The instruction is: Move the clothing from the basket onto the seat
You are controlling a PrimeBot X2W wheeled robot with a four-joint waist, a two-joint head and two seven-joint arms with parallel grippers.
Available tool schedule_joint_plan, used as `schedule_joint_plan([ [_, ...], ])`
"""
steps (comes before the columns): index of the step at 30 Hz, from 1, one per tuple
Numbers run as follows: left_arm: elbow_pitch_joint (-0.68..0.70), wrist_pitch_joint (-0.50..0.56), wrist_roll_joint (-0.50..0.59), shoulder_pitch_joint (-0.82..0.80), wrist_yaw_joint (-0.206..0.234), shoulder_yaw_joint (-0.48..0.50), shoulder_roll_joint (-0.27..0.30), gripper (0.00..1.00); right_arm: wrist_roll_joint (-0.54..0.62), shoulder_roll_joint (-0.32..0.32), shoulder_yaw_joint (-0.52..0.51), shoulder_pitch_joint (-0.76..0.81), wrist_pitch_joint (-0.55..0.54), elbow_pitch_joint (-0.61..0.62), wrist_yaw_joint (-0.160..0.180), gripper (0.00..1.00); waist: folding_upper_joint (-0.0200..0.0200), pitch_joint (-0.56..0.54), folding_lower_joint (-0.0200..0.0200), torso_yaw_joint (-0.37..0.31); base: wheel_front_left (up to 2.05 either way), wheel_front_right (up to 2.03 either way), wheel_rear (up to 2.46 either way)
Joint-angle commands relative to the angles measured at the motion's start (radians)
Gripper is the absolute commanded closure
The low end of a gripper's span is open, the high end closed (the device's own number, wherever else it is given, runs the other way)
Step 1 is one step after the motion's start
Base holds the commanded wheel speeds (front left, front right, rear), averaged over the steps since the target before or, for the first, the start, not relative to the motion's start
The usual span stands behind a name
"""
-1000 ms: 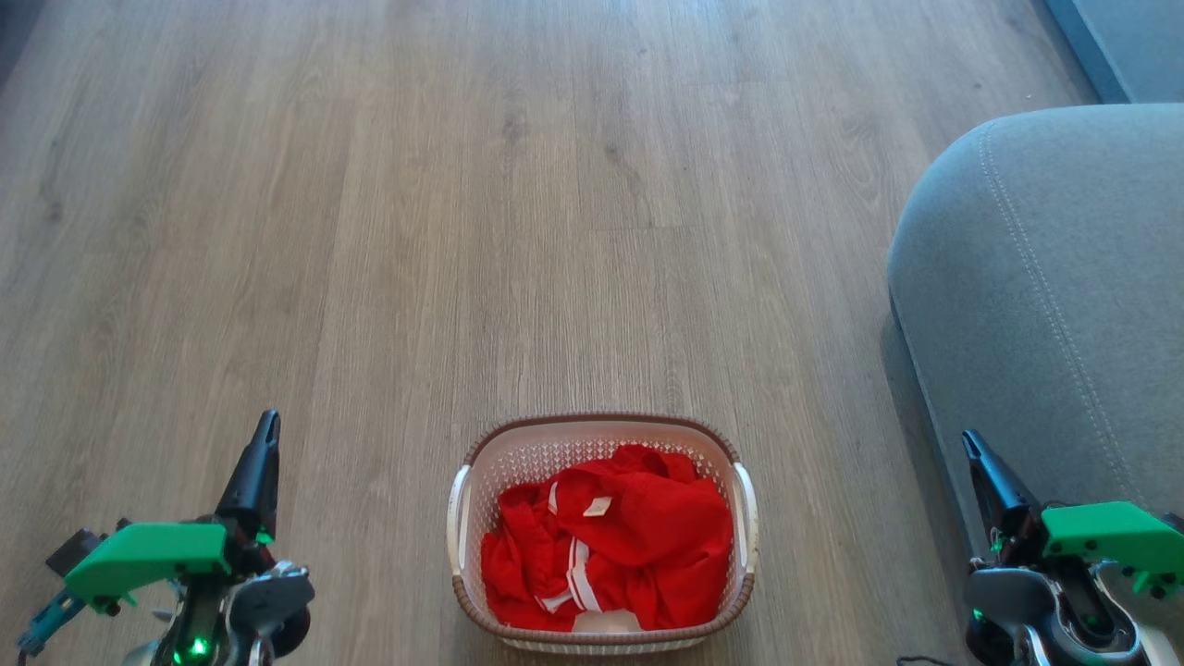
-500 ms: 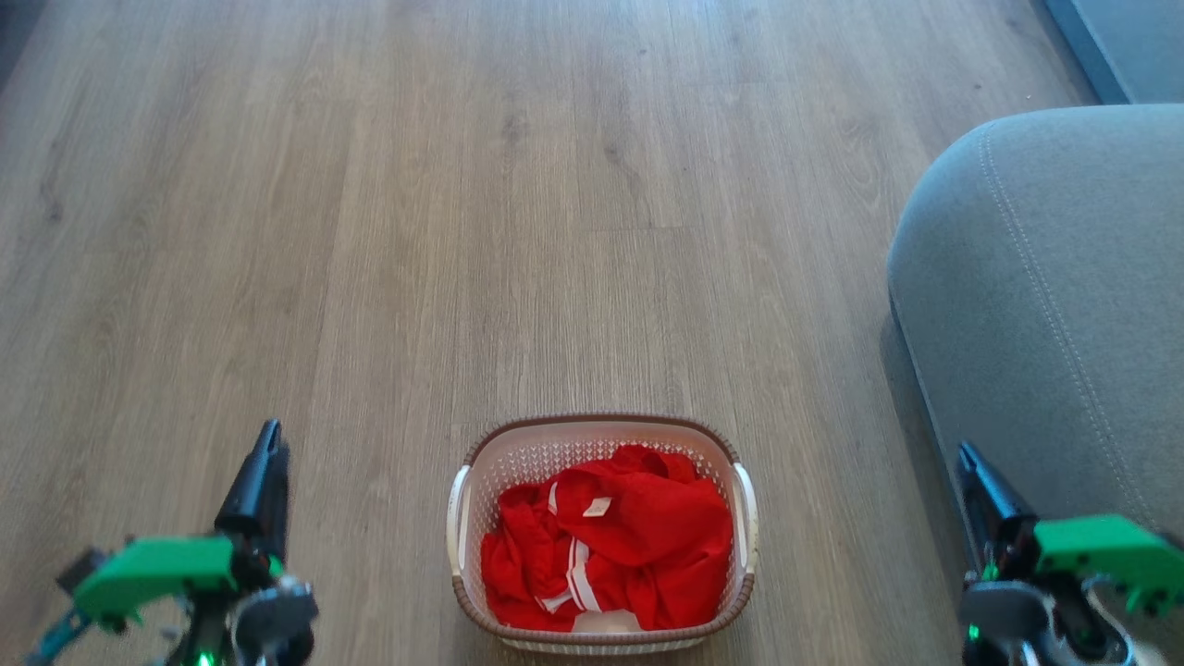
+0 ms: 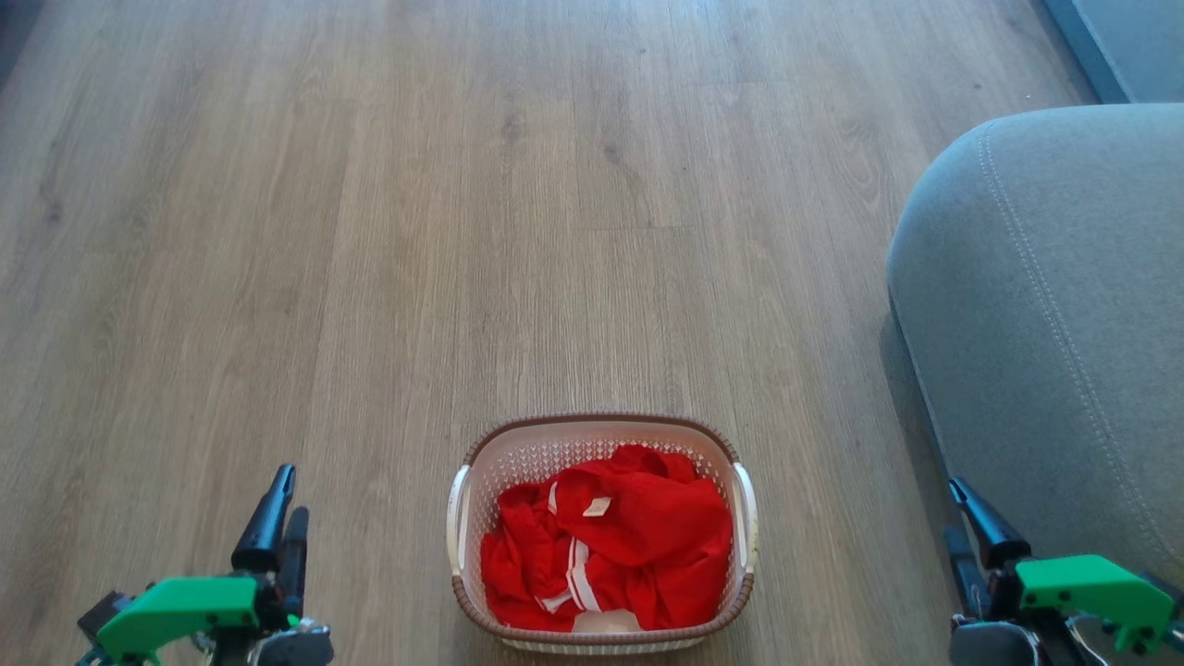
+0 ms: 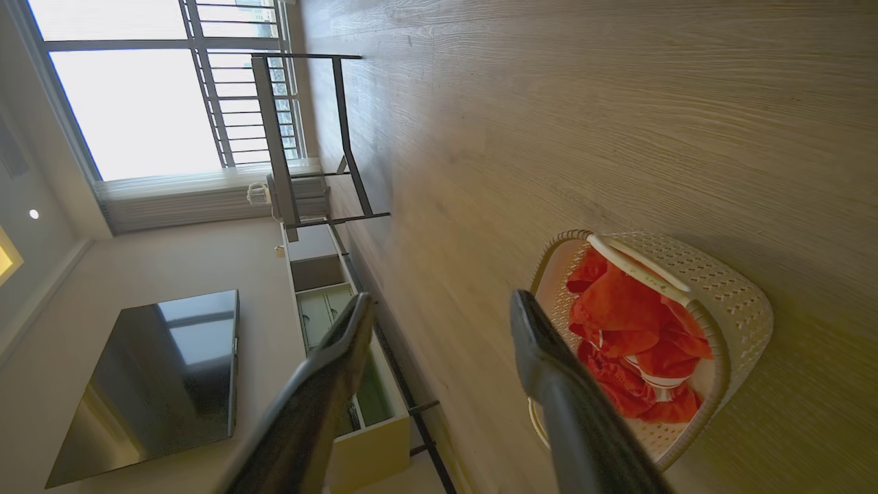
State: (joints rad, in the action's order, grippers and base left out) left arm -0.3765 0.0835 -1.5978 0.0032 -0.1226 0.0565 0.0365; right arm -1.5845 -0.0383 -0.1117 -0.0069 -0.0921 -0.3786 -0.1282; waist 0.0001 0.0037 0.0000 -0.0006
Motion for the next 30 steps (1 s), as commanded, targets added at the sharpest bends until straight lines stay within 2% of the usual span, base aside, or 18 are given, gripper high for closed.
schedule_joint_plan([
  [1,0.022,-0.013,0.022,-0.056,-0.001,-0.004,0.015,0.0,0.015,-0.024,0.01,-0.061,0.012,0.033,0.0,0.0,-0.0001,0.0,0.0,0.0,0.0,0.0,0.0],
  [13,0.01,-0.046,0.2,-0.093,-0.001,-0.005,0.023,0.0,0.131,-0.065,0.062,-0.107,0.057,0.018,-0.001,0.0,-0.0001,0.002,0.0,0.0,0.0,0.0,0.0],
  [30,0.002,-0.096,0.485,-0.141,0.015,-0.007,0.018,0.0,0.388,-0.093,0.106,-0.161,0.107,0.005,-0.001,0.0,-0.0001,0.005,0.0,0.001,0.0,0.0,0.0],
])
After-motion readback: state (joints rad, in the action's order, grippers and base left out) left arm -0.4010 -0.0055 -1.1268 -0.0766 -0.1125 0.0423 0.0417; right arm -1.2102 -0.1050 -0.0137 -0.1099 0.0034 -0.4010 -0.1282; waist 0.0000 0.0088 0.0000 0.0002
